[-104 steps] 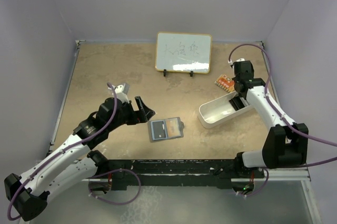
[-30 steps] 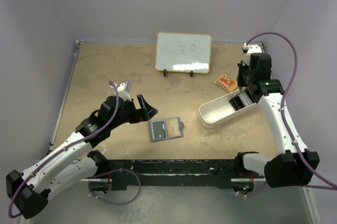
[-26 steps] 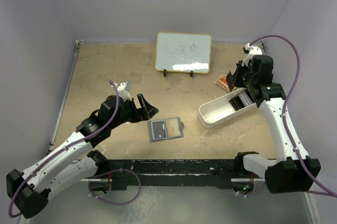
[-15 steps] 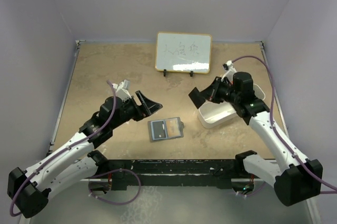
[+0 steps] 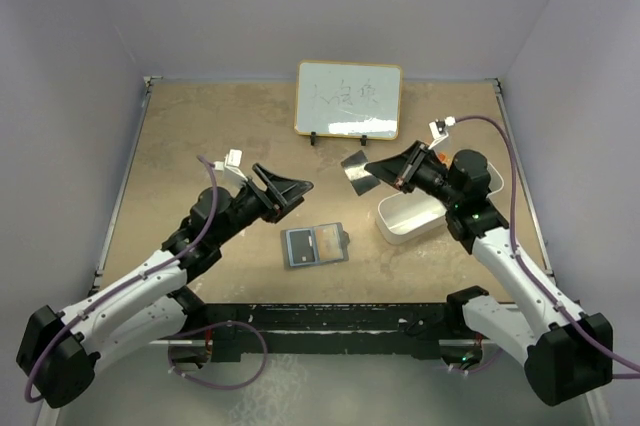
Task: Put the credit cards into the card holder
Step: Pick up the credit card from the storage box.
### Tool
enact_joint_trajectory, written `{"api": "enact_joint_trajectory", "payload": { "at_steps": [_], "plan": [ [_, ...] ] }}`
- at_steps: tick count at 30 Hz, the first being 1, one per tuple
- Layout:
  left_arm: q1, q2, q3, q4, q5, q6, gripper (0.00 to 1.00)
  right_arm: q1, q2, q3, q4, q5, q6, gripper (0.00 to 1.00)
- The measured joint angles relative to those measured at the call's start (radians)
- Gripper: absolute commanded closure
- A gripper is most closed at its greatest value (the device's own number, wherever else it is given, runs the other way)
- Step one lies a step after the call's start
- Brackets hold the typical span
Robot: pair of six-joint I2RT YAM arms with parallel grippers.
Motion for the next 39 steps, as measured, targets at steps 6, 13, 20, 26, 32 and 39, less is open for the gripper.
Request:
{"api": "enact_joint_trajectory", "payload": {
  "at_steps": [6, 13, 20, 26, 32, 39],
  "plan": [
    [0.000, 0.093, -0.001, 0.159, 0.005, -0.066, 0.30, 0.039, 0.015, -0.055, 0.133, 0.020, 0.130, 1.00],
    [0.000, 0.192, -0.002, 0.290, 0.019, -0.113, 0.35, 0.133, 0.026, -0.089, 0.257, 0.037, 0.212, 1.00],
    [0.000, 0.216, -0.004, 0.398, 0.039, -0.150, 0.38, 0.181, 0.071, -0.103, 0.298, 0.063, 0.242, 1.00],
    [0.000, 0.231, -0.007, 0.434, 0.047, -0.165, 0.47, 0.223, 0.125, -0.103, 0.338, 0.078, 0.258, 1.00],
    [0.000, 0.256, -0.032, 0.465, 0.060, -0.168, 0.94, 0.242, 0.174, -0.113, 0.381, 0.078, 0.276, 0.99],
    [0.000, 0.252, -0.067, 0.461, 0.060, -0.130, 1.00, 0.249, 0.175, -0.115, 0.312, 0.063, 0.171, 0.65]
  ]
}}
